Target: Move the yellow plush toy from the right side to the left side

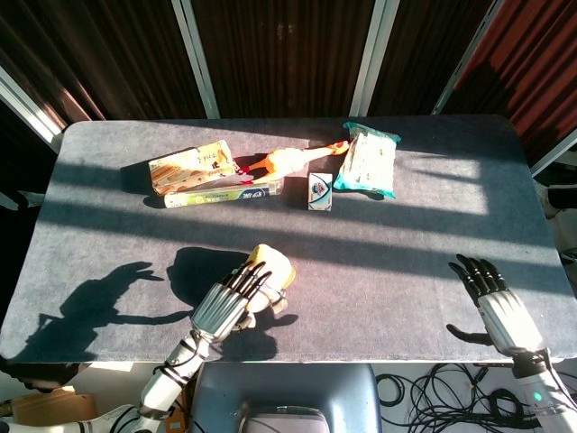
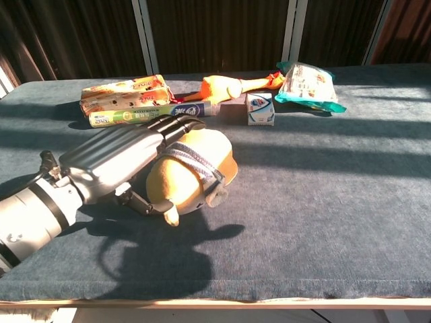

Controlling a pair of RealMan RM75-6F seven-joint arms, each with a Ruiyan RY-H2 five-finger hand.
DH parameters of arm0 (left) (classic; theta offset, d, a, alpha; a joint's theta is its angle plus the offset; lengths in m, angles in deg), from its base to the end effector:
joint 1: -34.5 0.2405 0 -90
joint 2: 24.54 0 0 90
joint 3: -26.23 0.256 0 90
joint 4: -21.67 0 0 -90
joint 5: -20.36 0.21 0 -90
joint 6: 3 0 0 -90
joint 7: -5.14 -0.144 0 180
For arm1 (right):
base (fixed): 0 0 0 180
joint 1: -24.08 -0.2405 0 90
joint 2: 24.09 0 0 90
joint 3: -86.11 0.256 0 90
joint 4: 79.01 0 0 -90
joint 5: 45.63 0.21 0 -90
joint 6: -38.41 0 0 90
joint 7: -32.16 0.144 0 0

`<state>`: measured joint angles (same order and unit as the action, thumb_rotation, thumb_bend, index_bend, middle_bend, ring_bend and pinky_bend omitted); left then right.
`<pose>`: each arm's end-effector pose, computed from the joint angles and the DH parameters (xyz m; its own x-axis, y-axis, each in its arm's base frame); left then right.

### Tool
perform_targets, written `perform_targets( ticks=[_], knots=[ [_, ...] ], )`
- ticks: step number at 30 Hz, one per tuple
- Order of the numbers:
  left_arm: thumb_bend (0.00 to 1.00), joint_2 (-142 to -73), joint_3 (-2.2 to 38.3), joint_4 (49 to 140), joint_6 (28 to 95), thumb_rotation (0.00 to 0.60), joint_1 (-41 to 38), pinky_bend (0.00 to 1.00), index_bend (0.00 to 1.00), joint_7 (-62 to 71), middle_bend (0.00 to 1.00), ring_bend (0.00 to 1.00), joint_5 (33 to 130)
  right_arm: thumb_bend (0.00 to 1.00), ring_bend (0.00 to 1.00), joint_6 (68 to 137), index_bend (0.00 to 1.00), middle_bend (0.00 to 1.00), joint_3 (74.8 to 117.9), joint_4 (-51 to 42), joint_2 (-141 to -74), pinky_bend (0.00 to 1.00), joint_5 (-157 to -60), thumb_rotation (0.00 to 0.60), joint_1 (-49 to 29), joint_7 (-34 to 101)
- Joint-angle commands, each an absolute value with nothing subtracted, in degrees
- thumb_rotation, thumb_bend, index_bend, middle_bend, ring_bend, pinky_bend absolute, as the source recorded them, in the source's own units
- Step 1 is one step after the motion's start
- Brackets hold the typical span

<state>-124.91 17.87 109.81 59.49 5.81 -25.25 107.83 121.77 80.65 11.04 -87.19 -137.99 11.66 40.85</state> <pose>-0.1134 0.2517 -0.0588 0.4629 0.0967 0.8811 0.7590 -0.5567 -0.3376 -0.2974 -0.1891 0.1402 0.3445 -0.1425 0.9279 -0.9262 -0.2130 0.3112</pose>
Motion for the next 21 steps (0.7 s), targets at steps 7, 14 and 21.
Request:
perform_targets(
  ticks=[7, 14, 21],
  knots=[
    [0.23, -132.03, 17.43, 100.87, 57.20, 0.600, 2.09, 0.41, 0.00, -27.34, 0.00, 0.10, 104.28, 0.06, 0.00, 121.59, 0.00, 0.00, 81.27, 10.59, -86.39, 0.01, -138.95, 0.600, 12.28, 43.33],
    [0.26, -135.98, 17.52, 96.92, 55.37, 0.600, 1.58, 0.34, 0.00, -31.00, 0.00, 0.14, 98.32, 0.06, 0.00, 120.50, 0.00, 0.00, 81.50, 10.70, -85.95, 0.01, -139.41, 0.600, 12.31, 43.87],
    [0.36, -140.46, 19.21, 89.83, 59.88, 0.600, 1.95, 0.68, 0.28, -33.17, 0.40, 0.55, 99.41, 0.06, 0.00, 119.52, 0.00, 0.00, 81.15, 10.63, -85.17, 0.01, -140.75, 0.600, 12.15, 45.13]
  ],
)
